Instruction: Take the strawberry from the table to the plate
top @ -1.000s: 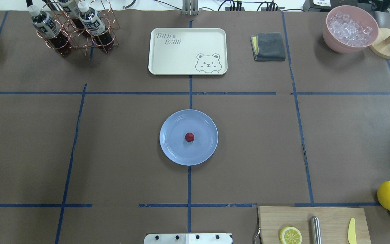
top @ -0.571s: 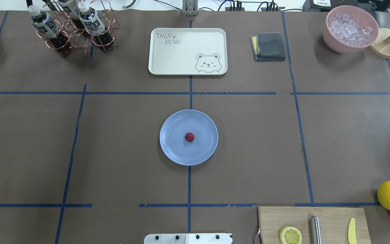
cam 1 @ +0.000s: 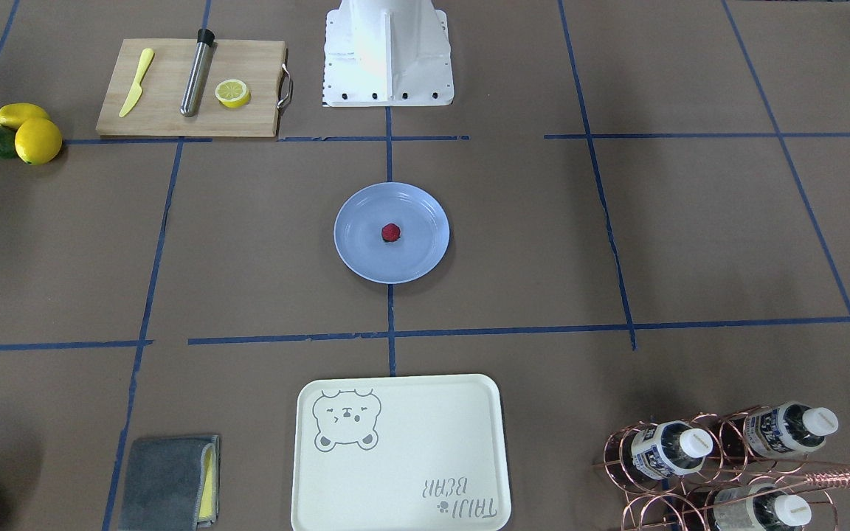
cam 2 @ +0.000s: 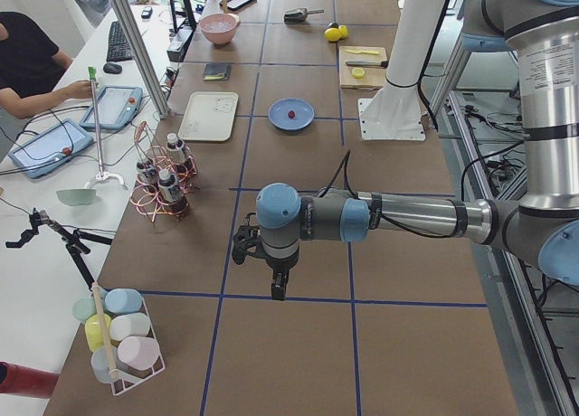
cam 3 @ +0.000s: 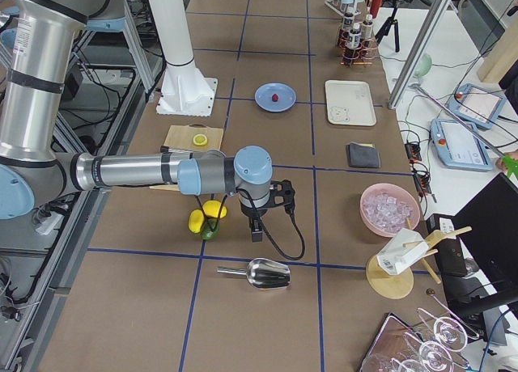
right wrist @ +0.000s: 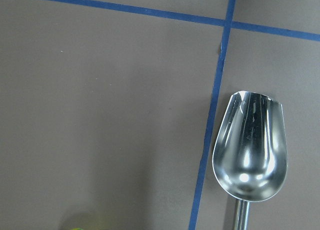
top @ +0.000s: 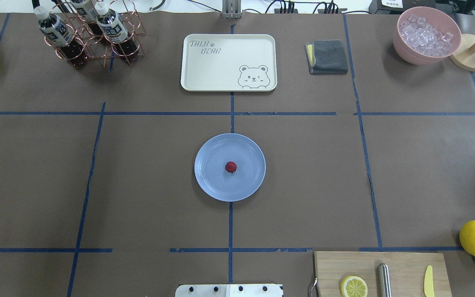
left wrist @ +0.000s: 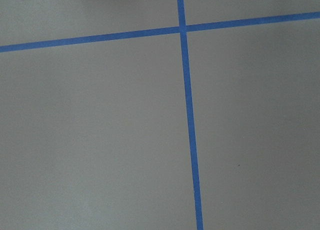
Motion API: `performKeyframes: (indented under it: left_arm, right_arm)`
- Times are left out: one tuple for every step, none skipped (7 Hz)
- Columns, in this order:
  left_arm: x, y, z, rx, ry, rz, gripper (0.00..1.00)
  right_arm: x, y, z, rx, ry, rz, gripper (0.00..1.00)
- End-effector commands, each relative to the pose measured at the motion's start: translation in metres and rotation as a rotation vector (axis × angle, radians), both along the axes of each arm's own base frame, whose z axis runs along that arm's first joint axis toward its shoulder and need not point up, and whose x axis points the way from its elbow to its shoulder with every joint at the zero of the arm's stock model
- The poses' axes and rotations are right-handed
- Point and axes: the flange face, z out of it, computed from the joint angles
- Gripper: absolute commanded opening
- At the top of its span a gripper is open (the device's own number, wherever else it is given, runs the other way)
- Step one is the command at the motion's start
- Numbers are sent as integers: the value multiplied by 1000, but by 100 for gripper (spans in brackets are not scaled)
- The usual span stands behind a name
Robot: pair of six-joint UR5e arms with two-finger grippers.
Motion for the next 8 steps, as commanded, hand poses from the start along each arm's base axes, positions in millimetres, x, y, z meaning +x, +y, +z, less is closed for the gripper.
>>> performKeyframes:
  left_arm:
    - [2,-14,-13,-8,21,3,100]
    - [3,-13,-14,-17,29,3,100]
    - [3,-13,-13,-20,30,3,100]
    - [3,-9,-9,-29,25,3,100]
    - [2,-6,-1,-46,21,3,100]
    - [2,1,4,-53,20,4,100]
    - [2,1,6,-53,20,4,100]
    - [2,2,7,-54,20,4,100]
  right_arm:
    - [-1,-3,-5,3,-17,1,100]
    - [-1,-3,-4,2,-16,1,100]
    - [-1,-3,-4,2,-14,2,100]
    - [-2,-3,-2,-1,-14,0,100]
    - [-1,-3,-3,0,-16,1,100]
    - [-1,-3,-3,2,-10,2,100]
    - [-1,-3,-3,2,-7,2,100]
    - [-1,-3,-2,3,-2,0,100]
